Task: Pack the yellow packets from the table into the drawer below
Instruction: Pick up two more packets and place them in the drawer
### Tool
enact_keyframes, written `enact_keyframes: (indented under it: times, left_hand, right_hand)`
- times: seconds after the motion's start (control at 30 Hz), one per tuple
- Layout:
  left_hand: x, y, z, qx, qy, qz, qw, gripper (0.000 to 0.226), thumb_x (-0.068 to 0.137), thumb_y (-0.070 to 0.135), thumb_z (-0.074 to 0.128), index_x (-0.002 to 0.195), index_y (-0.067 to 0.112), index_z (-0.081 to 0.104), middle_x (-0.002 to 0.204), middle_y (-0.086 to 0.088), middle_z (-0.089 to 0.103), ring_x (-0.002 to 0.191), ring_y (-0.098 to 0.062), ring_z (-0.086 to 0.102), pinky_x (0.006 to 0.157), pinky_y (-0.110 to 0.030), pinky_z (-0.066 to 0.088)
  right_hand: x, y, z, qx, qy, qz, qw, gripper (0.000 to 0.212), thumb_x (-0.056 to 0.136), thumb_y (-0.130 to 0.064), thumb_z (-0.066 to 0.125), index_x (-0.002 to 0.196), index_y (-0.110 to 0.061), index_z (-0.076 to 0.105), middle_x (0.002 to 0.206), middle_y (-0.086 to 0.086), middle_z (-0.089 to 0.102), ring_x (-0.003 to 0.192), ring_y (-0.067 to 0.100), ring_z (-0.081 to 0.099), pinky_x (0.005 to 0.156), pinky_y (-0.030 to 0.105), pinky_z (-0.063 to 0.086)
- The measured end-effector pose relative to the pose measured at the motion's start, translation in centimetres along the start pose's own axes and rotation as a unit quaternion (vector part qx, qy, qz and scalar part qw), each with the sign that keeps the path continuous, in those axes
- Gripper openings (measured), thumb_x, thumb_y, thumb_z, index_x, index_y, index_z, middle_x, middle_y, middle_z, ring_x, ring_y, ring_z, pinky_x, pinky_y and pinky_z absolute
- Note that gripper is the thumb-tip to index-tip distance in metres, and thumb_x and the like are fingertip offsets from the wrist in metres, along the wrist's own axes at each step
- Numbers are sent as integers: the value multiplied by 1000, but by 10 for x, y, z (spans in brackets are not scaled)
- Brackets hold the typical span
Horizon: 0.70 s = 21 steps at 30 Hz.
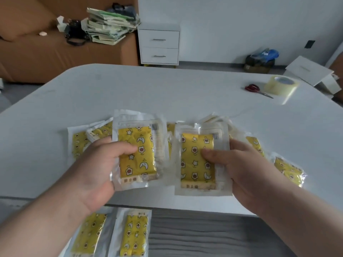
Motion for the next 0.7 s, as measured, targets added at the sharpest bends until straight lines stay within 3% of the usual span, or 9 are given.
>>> enact_keyframes:
  times: [0.1,0.23,0.3,0.43,0.53,0.7]
  left_hand:
    - [-20,-5,1,25,1,-8,1000,42,61,9,63,102,11,71,98,-14,75,83,-31,72,76,-49,57]
    - [-50,-22,-1,38,-15,-46,998,28,72,3,61,96,11,73,94,-15,75,79,-32,73,60,-46,59]
    - [-63,-31,-5,44,-18,-64,997,26,78,-2,57,98,6,71,94,-21,73,83,-38,71,59,-45,59]
    - [-85,-48,-25,66,17,-97,993,22,80,-9,53,95,-7,69,88,-31,70,80,-48,68,73,-50,55]
    - [-93,-62,-32,95,34,-127,987,23,80,-11,53,94,-6,70,86,-30,71,84,-47,66,81,-55,52]
    - [-97,-90,-24,153,14,-168,974,28,85,-12,54,98,6,71,90,-20,74,88,-37,68,75,-46,54]
  right_hand:
    - [-11,3,-4,0,-5,14,1000,21,85,2,64,103,-7,68,93,16,76,87,36,73,83,57,55]
    - [-30,12,-11,-35,-10,36,999,24,85,-1,66,107,-11,68,95,14,76,90,35,73,89,54,54]
    - [-39,21,-12,-56,-15,56,997,25,86,-1,66,108,-12,67,97,15,76,91,36,72,90,54,53]
    - [-53,34,-7,-89,-17,100,991,28,83,2,68,108,-11,68,98,17,75,90,39,72,88,57,53]
    - [-63,51,-7,-100,-22,133,986,26,83,6,66,104,-8,69,96,17,76,90,38,72,89,57,53]
    - [-71,92,-26,-112,-39,178,977,20,88,3,61,105,-6,67,95,16,76,88,36,73,89,56,54]
Point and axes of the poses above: each hand's wrist, its own x-axis towards the middle knuckle, its own z-axis out of the palm, y = z × x, the point moved 7 cm from there along x, towards the middle knuckle
